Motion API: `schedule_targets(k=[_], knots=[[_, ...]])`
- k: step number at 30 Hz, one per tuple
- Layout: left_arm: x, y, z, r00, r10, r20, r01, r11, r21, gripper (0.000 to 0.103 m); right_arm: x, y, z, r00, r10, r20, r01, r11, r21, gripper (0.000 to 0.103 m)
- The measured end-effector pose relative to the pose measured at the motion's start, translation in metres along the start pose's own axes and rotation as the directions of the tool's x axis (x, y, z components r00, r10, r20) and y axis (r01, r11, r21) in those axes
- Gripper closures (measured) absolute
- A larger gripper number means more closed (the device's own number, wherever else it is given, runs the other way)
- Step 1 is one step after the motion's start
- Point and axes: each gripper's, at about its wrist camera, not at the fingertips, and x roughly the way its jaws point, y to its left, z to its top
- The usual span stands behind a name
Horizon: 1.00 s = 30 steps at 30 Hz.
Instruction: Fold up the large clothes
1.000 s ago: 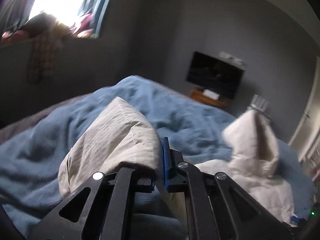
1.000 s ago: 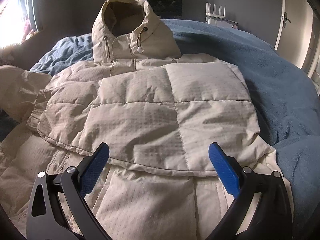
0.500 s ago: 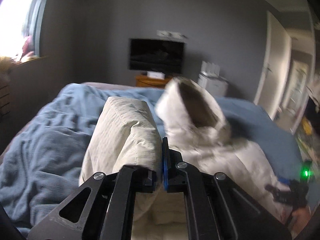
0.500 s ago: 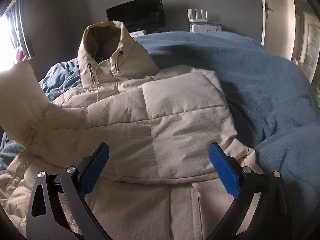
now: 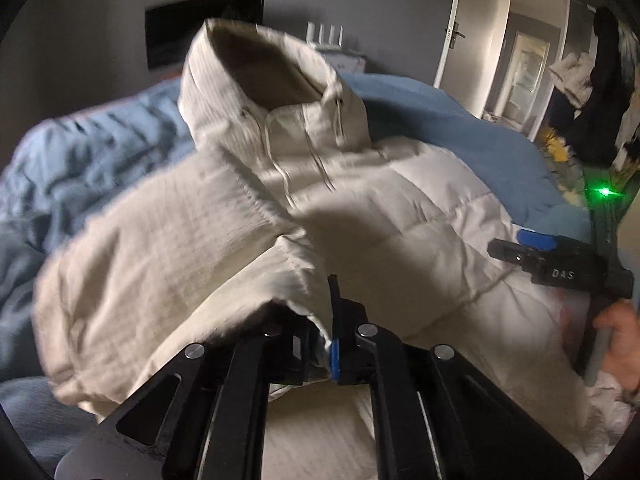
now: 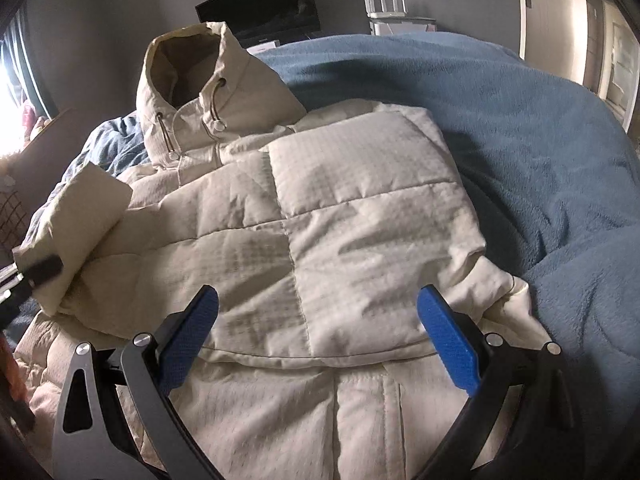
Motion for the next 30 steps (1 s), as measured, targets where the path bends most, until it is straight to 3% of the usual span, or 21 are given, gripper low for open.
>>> schedule_targets(k=[3, 8, 13, 16, 20, 26, 30], knots=[[0.014, 0.004, -0.009, 0.997, -0.055, -0.057, 0.053, 0.998, -0.039, 0.090, 0.003, -0.002, -0.001, 1.000, -0.007, -0.012, 0.007, 1.000, 0.009, 0.008], [0.021, 0.005, -0.013, 0.994, -0.072, -0.084, 0.067, 0.996, -0.056, 0.088, 0.005, -0.002, -0.002, 1.000, -0.017, -0.023, 0.017, 1.000, 0.007, 0.008], [0.021, 0.003, -0.018, 0.992, -0.076, -0.102, 0.070, 0.996, -0.054, 0.067, 0.002, -0.001, -0.003, 0.999, -0.029, -0.019, 0.029, 1.000, -0.003, 0.008], [0.011, 0.001, -0.019, 0.994, -0.072, -0.084, 0.068, 0.997, -0.049, 0.050, -0.003, 0.000, -0.004, 0.999, -0.039, -0.008, 0.039, 0.999, -0.008, 0.008], [-0.006, -0.003, -0.020, 0.996, -0.056, -0.063, 0.053, 0.998, -0.041, 0.040, -0.015, 0.003, -0.005, 0.999, -0.048, 0.001, 0.048, 0.999, -0.022, 0.008], [-0.052, 0.016, -0.018, 1.000, 0.008, 0.005, -0.008, 0.996, -0.085, 0.038, -0.041, 0.033, 0.011, 1.000, 0.025, 0.016, -0.024, 0.997, -0.077, 0.008], [-0.093, 0.057, -0.019, 0.994, 0.082, 0.073, -0.065, 0.976, -0.207, 0.036, -0.060, 0.071, 0.030, 0.995, 0.097, 0.020, -0.093, 0.985, -0.147, 0.008]])
